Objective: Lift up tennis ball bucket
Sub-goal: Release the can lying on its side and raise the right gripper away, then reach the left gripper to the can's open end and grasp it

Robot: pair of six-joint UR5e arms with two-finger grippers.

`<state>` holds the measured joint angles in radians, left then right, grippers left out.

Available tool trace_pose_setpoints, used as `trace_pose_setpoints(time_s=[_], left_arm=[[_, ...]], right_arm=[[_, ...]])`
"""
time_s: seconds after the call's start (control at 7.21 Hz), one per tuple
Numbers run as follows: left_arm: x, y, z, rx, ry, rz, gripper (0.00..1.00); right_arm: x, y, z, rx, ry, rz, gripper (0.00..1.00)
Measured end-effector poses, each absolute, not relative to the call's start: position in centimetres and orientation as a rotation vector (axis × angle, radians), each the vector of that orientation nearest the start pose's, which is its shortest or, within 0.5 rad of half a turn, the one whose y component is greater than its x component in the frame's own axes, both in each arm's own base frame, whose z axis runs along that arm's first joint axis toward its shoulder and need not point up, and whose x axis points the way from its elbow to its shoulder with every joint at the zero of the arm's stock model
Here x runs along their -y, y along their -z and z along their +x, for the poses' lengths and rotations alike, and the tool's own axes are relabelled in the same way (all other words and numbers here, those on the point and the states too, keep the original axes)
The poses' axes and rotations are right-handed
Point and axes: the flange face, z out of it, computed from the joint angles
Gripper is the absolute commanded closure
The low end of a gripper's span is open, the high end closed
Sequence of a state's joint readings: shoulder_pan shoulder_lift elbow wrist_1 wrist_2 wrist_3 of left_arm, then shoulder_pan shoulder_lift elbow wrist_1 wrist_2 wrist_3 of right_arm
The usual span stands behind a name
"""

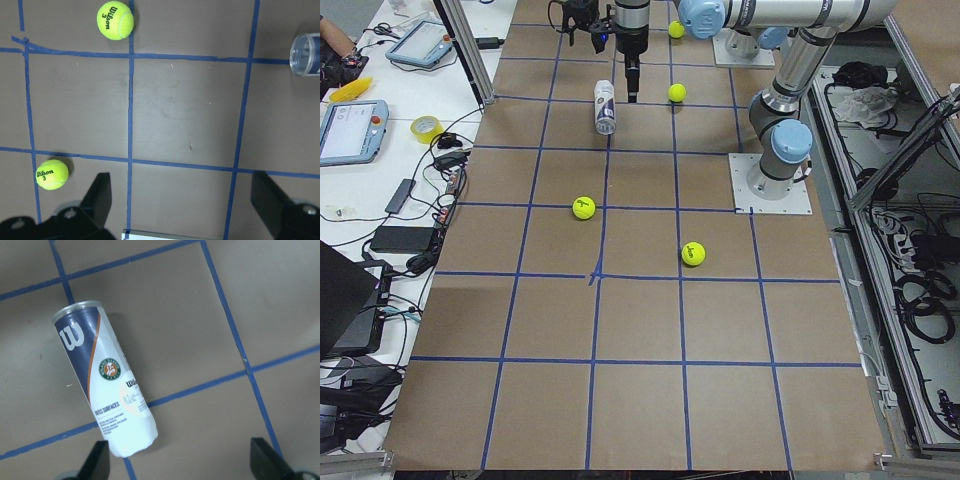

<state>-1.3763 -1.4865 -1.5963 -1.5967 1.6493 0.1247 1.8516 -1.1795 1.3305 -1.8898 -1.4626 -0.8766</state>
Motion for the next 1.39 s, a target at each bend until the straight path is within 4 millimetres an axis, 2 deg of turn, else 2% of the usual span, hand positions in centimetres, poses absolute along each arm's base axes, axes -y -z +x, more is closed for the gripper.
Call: trace_pose_setpoints(time_s=[0.14, 0.28, 0.55, 0.69, 0.97, 1.11, 1.39], left_arm=[[49.1, -49.5, -3.9, -3.125, 0.079, -0.124, 0.0], [51.0, -46.7, -4.5, -3.211, 0.127, -0.133, 0.0], [54.9, -39.8, -5.7, -3.399, 0.21, -0.135, 0.0], [56.6, -36.3, -6.2, -3.483, 0.236, -0.133, 0.0], [59.0, -30.4, -7.2, -3.637, 0.204, -0.147, 0.0], [59.8, -27.9, -7.8, -3.705, 0.168, -0.157, 0.0], [60.4, -24.8, -9.7, -3.793, 0.085, -0.15, 0.0]], right_arm=[[58.6, -43.9, 29.1, -2.721, 0.2, -1.478, 0.0], [57.7, -45.6, 26.4, -2.857, 0.139, -1.261, 0.0], [57.3, -48.2, 22.5, -3.032, 0.151, -0.811, 0.0], [57.5, -48.5, 21.3, -3.08, 0.155, -0.599, 0.0], [57.8, -48.6, 20.0, -3.132, 0.186, -0.3, 0.0], [58.0, -48.9, 19.8, -3.139, 0.223, -0.198, 0.0], [57.5, -49.4, 18.9, -3.143, 0.242, -0.104, 0.0]])
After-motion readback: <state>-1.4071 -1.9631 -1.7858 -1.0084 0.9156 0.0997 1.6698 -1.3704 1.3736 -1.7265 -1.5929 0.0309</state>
